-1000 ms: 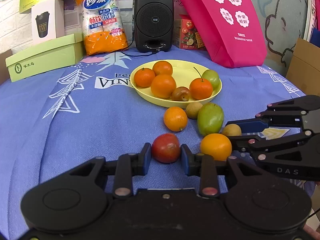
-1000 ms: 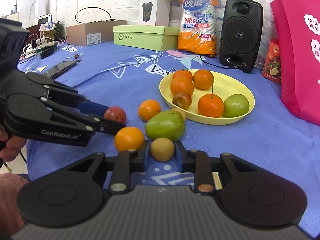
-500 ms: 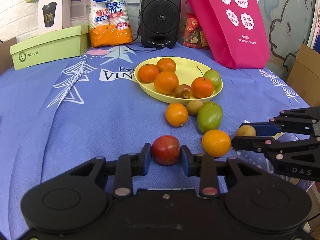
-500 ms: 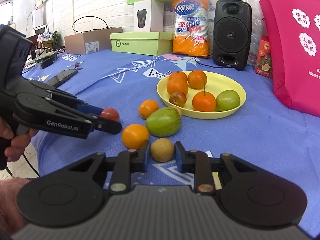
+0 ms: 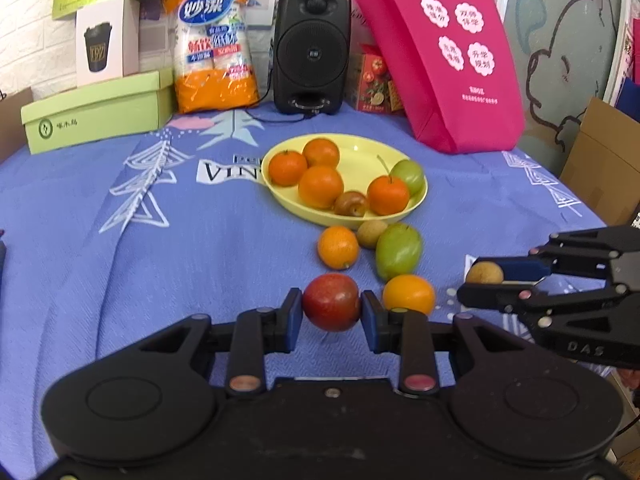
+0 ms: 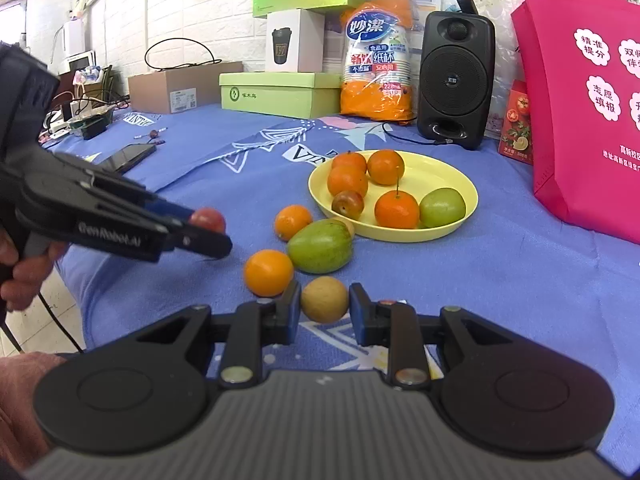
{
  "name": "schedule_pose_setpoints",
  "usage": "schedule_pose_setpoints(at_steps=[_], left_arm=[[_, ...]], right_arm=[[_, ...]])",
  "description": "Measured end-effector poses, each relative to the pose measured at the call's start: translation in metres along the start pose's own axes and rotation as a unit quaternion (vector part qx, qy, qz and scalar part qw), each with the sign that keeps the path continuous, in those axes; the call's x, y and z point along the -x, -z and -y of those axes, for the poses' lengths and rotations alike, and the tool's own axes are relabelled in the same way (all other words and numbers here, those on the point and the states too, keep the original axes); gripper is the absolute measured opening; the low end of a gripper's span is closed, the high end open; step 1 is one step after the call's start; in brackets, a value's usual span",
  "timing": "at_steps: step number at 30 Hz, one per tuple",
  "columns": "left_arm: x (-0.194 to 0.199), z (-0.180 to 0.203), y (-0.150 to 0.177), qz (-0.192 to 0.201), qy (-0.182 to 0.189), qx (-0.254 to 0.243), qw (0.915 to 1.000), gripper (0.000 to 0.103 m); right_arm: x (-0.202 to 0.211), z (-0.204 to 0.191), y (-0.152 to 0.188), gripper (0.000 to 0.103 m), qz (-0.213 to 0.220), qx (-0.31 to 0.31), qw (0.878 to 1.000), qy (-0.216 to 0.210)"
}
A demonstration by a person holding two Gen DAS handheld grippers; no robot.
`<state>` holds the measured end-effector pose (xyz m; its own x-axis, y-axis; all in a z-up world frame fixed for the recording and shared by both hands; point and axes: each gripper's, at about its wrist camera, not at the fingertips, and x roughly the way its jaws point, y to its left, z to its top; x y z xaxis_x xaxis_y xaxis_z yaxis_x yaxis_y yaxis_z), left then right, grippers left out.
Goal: Organize fruits
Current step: 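Grasp a red plum with the left tool while the right tool grasps a kiwi, carry to plate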
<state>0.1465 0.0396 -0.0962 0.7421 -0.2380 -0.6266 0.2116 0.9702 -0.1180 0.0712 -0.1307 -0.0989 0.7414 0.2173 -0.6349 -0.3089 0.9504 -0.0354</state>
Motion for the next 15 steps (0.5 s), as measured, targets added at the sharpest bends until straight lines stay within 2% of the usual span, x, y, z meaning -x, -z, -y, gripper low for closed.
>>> schedule_pose_setpoints(at_steps=[6,15], left_arm=[[0.002,0.001,-0.01,0.009,0.003,-0.011,0.9999,0.031],[-0.037,0.01,-0.055,0.019,0.021,-0.038,0.9989,0.031]], right_arm=[[0.0,0.002,0.0,0.025,0.0,-0.002,1.0,-0.001],[-0.008,0.02,-0.033,0.025,0.033,0.011,0.999,0.023]])
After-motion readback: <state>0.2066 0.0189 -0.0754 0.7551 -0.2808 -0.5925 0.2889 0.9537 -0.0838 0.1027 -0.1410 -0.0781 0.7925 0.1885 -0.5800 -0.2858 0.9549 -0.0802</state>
